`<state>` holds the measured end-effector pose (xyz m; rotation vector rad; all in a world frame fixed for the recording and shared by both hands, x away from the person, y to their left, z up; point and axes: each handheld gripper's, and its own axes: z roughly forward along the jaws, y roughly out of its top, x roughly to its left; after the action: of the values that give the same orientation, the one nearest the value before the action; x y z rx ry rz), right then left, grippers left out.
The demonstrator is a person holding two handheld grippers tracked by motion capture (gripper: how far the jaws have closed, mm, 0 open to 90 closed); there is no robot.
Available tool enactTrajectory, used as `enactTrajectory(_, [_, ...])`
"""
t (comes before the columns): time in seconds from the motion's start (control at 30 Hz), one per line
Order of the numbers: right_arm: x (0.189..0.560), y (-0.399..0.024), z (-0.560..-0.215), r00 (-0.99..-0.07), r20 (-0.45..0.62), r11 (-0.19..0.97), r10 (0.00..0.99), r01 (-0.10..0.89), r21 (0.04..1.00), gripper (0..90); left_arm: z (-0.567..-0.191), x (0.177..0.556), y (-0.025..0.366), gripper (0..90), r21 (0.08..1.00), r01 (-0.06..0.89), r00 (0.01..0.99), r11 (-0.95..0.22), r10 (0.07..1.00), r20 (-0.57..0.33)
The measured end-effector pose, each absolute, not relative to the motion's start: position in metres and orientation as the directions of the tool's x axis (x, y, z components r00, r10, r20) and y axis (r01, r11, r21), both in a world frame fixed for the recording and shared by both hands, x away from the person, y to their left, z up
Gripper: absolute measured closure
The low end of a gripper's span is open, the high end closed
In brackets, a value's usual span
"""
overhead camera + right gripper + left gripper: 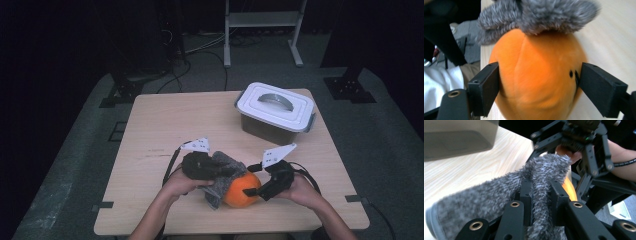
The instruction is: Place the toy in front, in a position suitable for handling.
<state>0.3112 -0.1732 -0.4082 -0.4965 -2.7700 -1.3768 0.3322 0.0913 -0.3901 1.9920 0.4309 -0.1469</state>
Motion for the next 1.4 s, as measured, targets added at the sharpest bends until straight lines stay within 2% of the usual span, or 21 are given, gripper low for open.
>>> enactTrajectory(0.2, [0.314,-0.176,-0.415,-0.964,0.146,0.566,0.224,0.251,0.785,36.8,-0.394,0.332,0.099,75.2,0.843,0.373,0.924,-0.389,0.238,-0.299])
enactTrajectory(0.53, [0.318,-0.178,-0.415,-0.984,0.137,0.529,0.115,0.177,0.830,48.0,-0.385,0.331,0.116,75.2,0.849,0.358,0.926,-0.389,0.264,-0.269])
enactTrajectory(0.8, [0.324,-0.140,-0.408,-0.996,0.092,0.546,-0.014,0.069,0.835,48.6,-0.371,0.326,0.135,75.3,0.860,0.344,0.926,-0.377,0.288,-0.244])
enactTrajectory(0.97, [0.330,-0.137,-0.407,-0.997,0.073,0.565,-0.036,0.040,0.824,48.1,-0.376,0.326,0.143,75.3,0.858,0.360,0.920,-0.367,0.292,-0.262])
enactTrajectory(1.2, [0.341,-0.168,-0.415,-0.996,0.083,0.572,0.028,0.084,0.816,43.2,-0.392,0.328,0.128,75.2,0.840,0.380,0.920,-0.387,0.251,-0.301])
enactTrajectory(1.4, [0.345,-0.197,-0.424,-0.973,0.158,0.550,0.166,0.225,0.805,36.6,-0.392,0.327,0.107,75.4,0.826,0.387,0.920,-0.410,0.237,-0.313])
